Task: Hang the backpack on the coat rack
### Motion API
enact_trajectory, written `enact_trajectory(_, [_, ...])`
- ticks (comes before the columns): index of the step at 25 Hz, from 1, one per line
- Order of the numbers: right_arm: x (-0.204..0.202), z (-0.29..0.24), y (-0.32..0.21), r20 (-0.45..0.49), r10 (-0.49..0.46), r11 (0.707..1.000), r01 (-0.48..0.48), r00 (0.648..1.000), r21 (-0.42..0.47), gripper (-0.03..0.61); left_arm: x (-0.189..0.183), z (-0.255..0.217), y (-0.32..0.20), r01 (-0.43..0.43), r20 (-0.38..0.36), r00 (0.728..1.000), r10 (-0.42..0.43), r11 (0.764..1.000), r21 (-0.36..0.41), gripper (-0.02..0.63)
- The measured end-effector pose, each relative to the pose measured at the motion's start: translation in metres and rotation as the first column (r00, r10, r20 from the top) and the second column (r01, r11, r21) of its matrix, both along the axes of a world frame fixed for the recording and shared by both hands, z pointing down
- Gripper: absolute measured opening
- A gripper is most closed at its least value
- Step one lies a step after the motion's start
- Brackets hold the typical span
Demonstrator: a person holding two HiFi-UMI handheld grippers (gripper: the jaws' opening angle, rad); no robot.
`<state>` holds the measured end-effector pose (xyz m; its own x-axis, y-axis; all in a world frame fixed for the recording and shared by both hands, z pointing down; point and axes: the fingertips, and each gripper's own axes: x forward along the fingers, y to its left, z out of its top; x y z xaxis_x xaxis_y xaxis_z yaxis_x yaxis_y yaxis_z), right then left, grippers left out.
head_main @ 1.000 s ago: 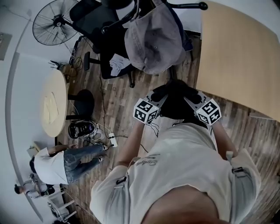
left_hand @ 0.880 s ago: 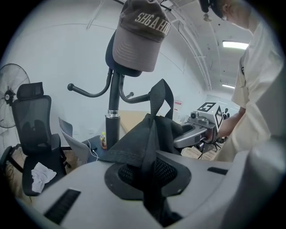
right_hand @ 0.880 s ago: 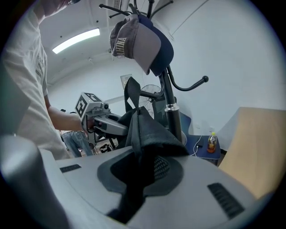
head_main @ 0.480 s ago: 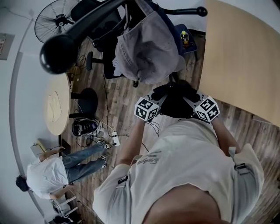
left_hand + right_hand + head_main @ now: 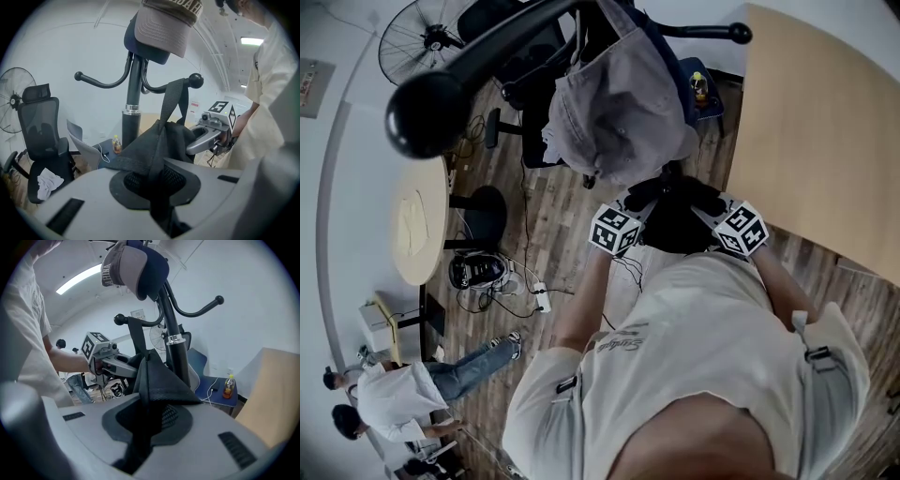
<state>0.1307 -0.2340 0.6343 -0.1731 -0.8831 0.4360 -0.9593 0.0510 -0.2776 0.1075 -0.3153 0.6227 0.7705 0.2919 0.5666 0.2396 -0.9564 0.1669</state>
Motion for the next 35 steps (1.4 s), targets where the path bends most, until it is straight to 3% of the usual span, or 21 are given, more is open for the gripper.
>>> enact_trajectory(7, [0.011,0.010,-0.013,0.029,0.000,1.000,0.001,1.000,-0.002,0.044,0.007,0.006,-0.010,0.010,0.003,1.000,-0.010,1.000,0.012,0.046])
enact_trajectory(11, [0.024,0.014,-0.021,0.028,0.031,0.999,-0.031,0.999,-0.006,0.083,0.012,0.009,-0.016,0.024,0.002,1.000,-0.024,1.000,-0.008,0.062])
enact_trajectory(17, [0.034,0.016,-0.016,-0.058,0.172,0.981,-0.176,0.983,-0.083,0.134,0.007,0.010,-0.025,0.041,0.042,0.998,-0.044,0.998,0.050,0.115])
enact_trajectory(21, [0.035,0.009,0.002,-0.087,0.318,0.937,-0.327,0.944,-0.122,0.166,-0.010,0.005,-0.030,0.039,0.074,0.996,-0.044,0.997,0.068,0.138])
enact_trajectory(25, [0.025,-0.006,0.027,-0.064,0.422,0.896,-0.426,0.904,-0.120,0.150,-0.030,-0.004,-0.039,0.087,0.070,0.993,-0.091,0.994,0.062,0.136])
enact_trajectory(29, [0.000,-0.017,0.048,-0.044,0.466,0.877,-0.468,0.884,-0.110,0.133,-0.053,-0.018,-0.048,0.169,-0.002,0.986,-0.169,0.984,0.051,0.099])
enact_trajectory(35, [-0.046,-0.038,0.057,-0.070,0.503,0.859,-0.507,0.861,-0.068,0.038,-0.091,-0.032,-0.033,0.141,-0.077,0.987,-0.140,0.990,0.003,0.037])
